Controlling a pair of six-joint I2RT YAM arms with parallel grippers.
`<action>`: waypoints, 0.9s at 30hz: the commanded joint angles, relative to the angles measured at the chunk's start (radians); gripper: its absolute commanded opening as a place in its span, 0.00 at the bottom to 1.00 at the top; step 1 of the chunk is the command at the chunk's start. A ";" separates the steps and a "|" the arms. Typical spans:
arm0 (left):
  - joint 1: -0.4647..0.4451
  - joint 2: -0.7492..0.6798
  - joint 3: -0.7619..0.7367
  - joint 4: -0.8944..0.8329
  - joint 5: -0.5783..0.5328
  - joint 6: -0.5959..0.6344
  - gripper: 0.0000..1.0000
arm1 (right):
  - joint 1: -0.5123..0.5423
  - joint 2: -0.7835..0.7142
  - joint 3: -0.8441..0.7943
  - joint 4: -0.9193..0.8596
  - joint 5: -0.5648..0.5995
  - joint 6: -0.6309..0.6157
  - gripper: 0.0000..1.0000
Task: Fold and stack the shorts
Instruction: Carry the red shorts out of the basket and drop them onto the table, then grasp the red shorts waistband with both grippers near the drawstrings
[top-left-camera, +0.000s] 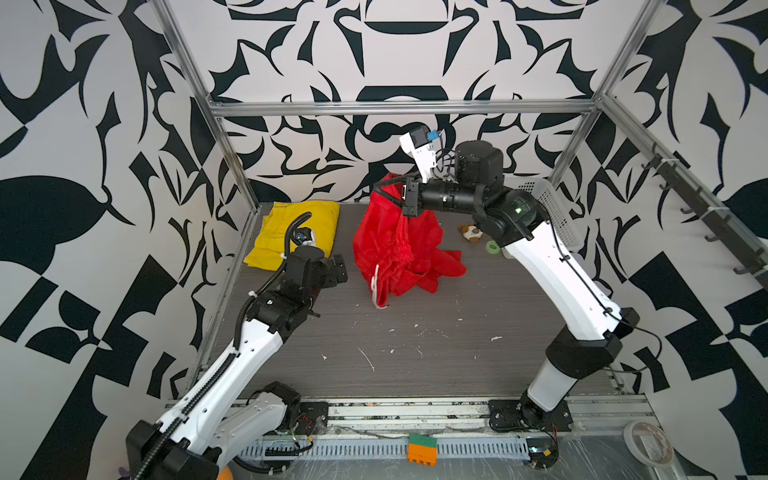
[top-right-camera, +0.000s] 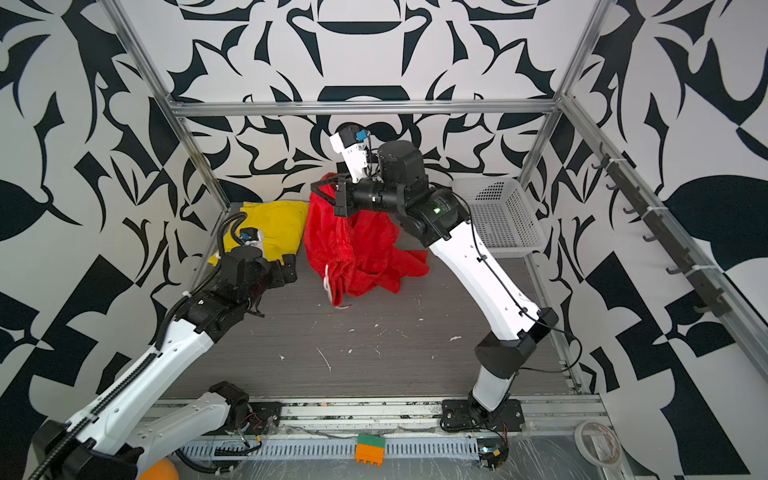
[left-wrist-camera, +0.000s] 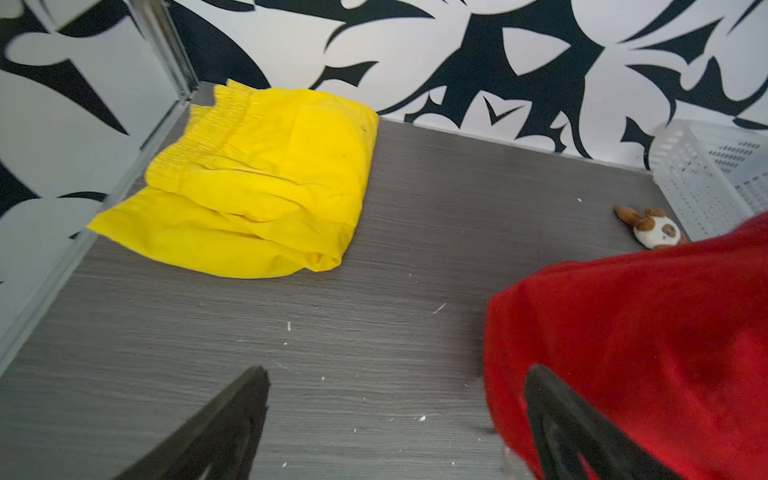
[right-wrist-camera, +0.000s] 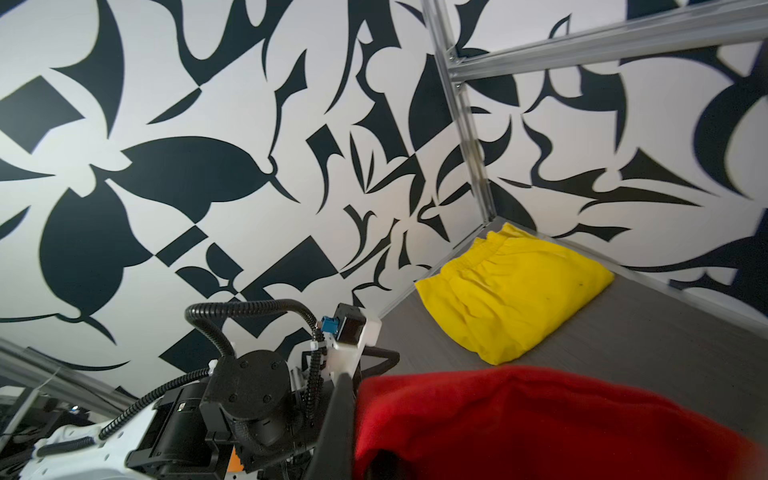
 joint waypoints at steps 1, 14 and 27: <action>0.005 -0.049 0.038 -0.070 -0.075 -0.015 1.00 | -0.010 -0.135 -0.086 0.228 -0.056 0.043 0.00; 0.005 0.062 -0.031 0.030 0.189 0.081 0.94 | -0.325 -0.245 -0.878 0.330 0.100 0.214 0.08; -0.013 0.157 -0.092 0.038 0.560 0.051 0.91 | -0.373 -0.448 -0.982 -0.062 0.406 0.003 0.58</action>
